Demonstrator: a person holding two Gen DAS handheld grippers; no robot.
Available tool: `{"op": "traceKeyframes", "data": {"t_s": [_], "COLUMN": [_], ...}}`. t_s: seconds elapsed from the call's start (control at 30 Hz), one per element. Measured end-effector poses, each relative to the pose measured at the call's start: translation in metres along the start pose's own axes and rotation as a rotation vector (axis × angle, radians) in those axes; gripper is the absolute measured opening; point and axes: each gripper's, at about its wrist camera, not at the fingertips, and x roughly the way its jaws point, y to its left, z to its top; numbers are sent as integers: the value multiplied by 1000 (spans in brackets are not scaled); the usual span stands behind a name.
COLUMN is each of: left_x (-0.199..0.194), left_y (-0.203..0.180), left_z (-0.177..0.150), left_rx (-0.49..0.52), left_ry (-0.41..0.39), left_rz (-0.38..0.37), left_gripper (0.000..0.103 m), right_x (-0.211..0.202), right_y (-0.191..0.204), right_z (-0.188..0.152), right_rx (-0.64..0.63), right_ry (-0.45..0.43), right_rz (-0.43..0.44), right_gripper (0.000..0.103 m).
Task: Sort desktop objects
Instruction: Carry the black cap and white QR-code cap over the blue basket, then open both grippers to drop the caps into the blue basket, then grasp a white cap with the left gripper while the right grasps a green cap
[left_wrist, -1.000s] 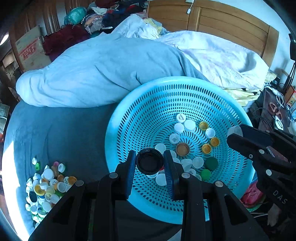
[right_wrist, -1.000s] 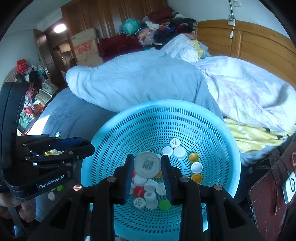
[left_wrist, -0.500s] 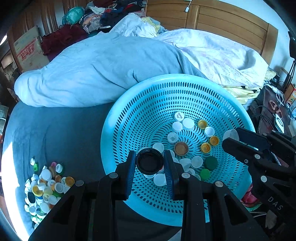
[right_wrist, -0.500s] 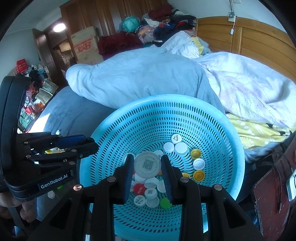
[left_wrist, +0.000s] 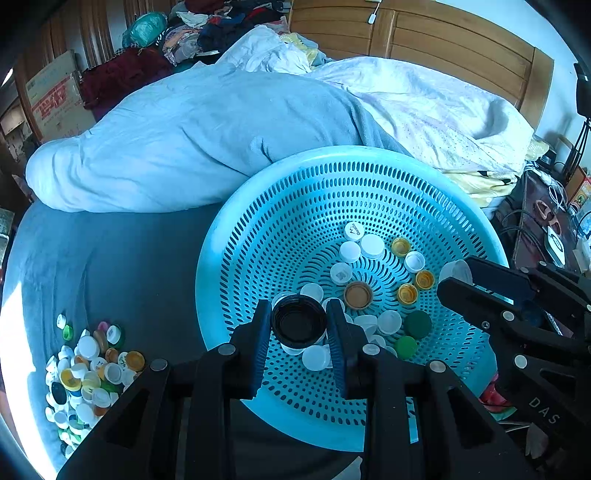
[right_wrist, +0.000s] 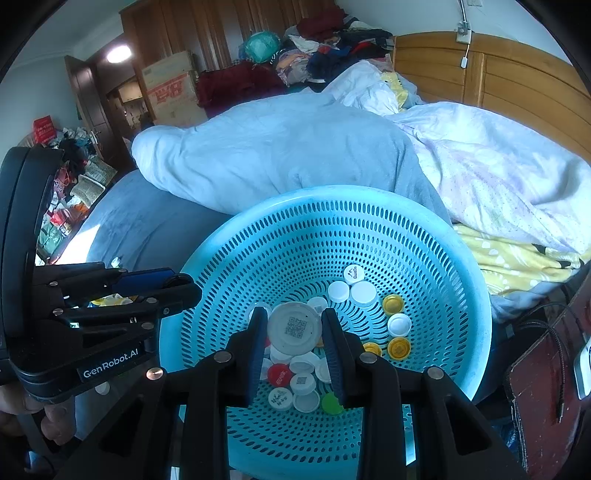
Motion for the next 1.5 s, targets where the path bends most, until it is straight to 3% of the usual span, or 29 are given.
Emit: {"op": "traceKeyframes", "data": {"t_s": [0.5,0.53,0.63,0.77,0.9,1.0,1.2,1.3,1.5], "left_x": [-2,-2,-7,-21,-42,-54,-39,-23,9], "left_y": [-2,-1,2,13,58,117,206,206,184], "left_z": [1,1,0,-8,-53,-114,-245,-272,-269], "left_rx": [2,0,-11,-5,-28,-129,-389,-404,-335], "left_ry": [-18,-20,-46,-99,-181,-226,-86,-48,-3], "left_rz": [-15,-15,-2,13,48,82,168,165,141], "left_gripper": [26,30,52,52,52,52,52,52,52], "right_x": [-1,-2,-5,-10,-16,-13,5,15,21], "right_y": [-4,-4,-4,2,16,29,65,85,103], "right_z": [-2,-2,-2,-1,-3,-7,-20,-28,-40], "right_rx": [7,8,11,8,-10,-31,-95,-126,-165], "right_ry": [-10,-14,-31,-51,-77,-77,-34,-2,27], "right_rz": [-8,-14,-22,-10,31,63,131,164,179], "right_gripper": [33,34,64,66,66,66,66,66,66]}}
